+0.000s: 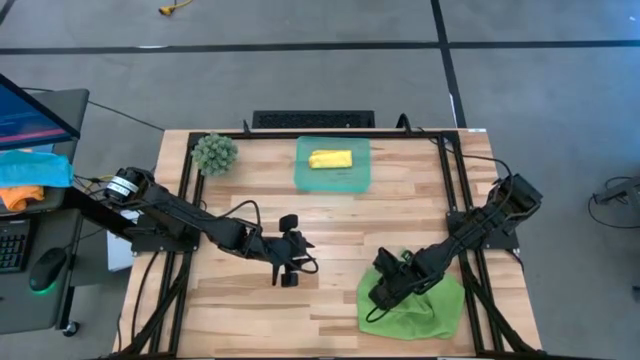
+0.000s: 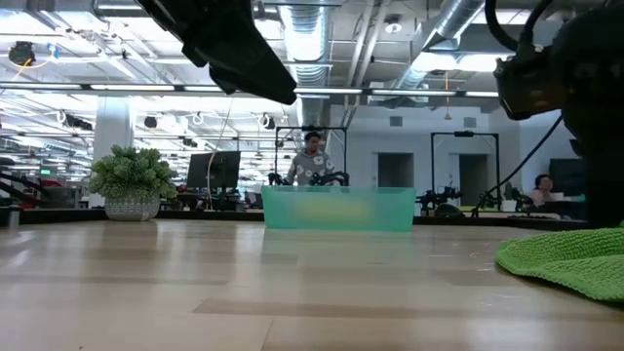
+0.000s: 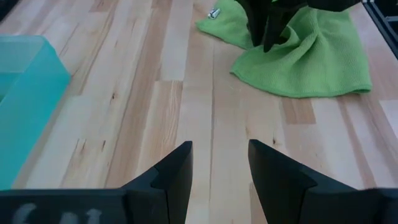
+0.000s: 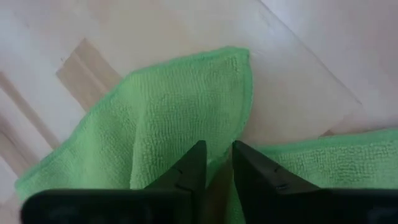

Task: Roll microfiber towels into tight, uniform cylinder then place into a basket
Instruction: Fold the green microfiber cloth

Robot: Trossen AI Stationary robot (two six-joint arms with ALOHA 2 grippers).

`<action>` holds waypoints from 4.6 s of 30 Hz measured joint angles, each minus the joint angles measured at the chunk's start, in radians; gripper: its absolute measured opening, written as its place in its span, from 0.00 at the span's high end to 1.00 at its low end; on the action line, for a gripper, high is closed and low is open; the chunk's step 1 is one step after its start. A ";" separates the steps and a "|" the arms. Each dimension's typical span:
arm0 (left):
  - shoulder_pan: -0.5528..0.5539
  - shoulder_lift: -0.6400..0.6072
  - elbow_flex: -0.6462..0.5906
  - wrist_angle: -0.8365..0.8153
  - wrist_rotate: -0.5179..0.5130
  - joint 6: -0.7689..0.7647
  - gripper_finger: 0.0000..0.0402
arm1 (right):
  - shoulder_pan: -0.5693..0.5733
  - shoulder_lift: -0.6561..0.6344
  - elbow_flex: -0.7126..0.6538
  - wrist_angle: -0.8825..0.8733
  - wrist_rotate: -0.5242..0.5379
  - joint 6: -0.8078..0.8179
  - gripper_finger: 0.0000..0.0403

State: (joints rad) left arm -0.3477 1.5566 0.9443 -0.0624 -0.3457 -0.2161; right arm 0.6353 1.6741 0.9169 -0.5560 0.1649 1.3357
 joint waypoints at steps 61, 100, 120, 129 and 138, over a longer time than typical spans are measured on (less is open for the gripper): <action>0.027 0.214 0.001 0.416 0.154 -0.010 0.44 | -0.043 -0.001 0.133 0.068 0.207 -0.473 0.99; 0.053 0.377 0.055 0.473 0.337 -0.137 0.99 | -0.071 -0.001 0.133 0.172 0.232 -0.508 0.93; 0.026 0.204 0.054 -0.144 0.205 -0.269 1.00 | -0.145 -0.001 0.133 0.067 0.229 -0.525 0.74; 0.007 0.119 0.055 -0.364 -0.004 -0.323 1.00 | -0.180 -0.001 0.125 -0.144 0.230 -0.517 0.68; -0.010 0.012 0.055 -0.491 -0.151 -0.395 1.00 | -0.172 -0.001 0.125 -0.456 0.282 -0.386 0.72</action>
State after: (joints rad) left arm -0.3577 1.5691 0.9989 -0.5536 -0.4971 -0.6113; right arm 0.4632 1.6733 1.0416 -1.0116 0.4467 0.9499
